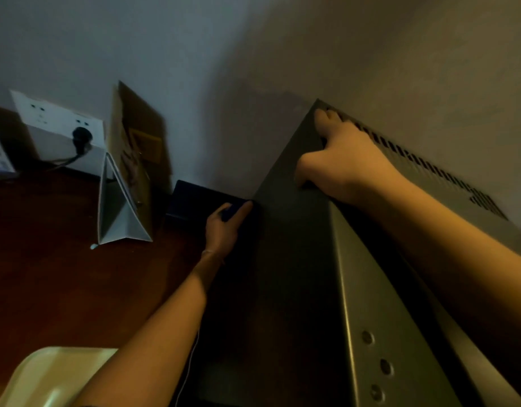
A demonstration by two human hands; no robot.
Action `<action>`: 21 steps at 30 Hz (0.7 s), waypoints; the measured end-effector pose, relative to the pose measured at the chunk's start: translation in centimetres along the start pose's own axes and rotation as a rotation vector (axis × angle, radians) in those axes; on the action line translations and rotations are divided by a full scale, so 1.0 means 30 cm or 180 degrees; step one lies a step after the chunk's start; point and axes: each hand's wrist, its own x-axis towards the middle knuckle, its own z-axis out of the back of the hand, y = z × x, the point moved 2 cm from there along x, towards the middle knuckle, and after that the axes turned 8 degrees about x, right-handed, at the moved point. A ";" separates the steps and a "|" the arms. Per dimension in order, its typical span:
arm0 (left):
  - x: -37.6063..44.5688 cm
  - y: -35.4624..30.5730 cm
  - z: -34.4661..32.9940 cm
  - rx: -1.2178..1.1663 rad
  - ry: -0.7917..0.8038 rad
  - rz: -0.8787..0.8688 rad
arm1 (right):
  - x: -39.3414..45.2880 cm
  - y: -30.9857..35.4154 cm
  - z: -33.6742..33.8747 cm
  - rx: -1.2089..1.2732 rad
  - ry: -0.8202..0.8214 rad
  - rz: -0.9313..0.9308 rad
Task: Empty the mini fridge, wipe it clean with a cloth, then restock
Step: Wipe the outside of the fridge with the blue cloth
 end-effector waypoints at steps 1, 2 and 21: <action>-0.045 -0.048 -0.007 -0.0051 0.0047 -0.0126 | -0.002 0.002 -0.001 0.0021 0.0015 0.0002; -0.095 -0.085 -0.012 -0.0076 0.0095 -0.0262 | -0.003 0.003 -0.002 0.0034 0.0028 -0.0006; -0.878 -0.423 0.089 -0.0194 0.0121 -0.0911 | -0.302 -0.062 -0.013 -0.0160 0.0256 0.0347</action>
